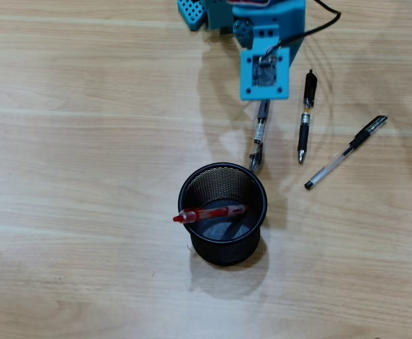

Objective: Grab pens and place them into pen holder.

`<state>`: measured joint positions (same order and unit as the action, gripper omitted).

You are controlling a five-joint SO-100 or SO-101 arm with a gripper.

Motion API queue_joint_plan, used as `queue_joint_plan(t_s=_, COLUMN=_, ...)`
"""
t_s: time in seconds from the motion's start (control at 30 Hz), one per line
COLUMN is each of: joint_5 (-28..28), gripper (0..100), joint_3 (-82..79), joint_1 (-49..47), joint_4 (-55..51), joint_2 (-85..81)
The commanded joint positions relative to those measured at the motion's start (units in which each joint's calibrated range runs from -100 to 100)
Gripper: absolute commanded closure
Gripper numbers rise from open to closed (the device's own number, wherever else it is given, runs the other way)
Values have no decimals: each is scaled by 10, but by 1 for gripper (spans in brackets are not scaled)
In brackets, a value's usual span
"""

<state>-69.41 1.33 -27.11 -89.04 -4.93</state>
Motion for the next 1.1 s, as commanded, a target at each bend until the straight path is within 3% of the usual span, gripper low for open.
queue_joint_plan(t_s=0.0, joint_5=-13, gripper=97, joint_3=-34, joint_1=-16, joint_4=37, joint_2=15)
queue_joint_plan(t_s=0.2, joint_5=-11, gripper=86, joint_3=-105, joint_1=-30, joint_4=164, joint_2=60)
queue_joint_plan(t_s=0.4, joint_5=-10, gripper=76, joint_3=-111, joint_1=-30, joint_4=195, joint_2=107)
queue_joint_plan(t_s=1.07, joint_5=-12, gripper=76, joint_3=-138, joint_1=-22, joint_4=196, joint_2=188)
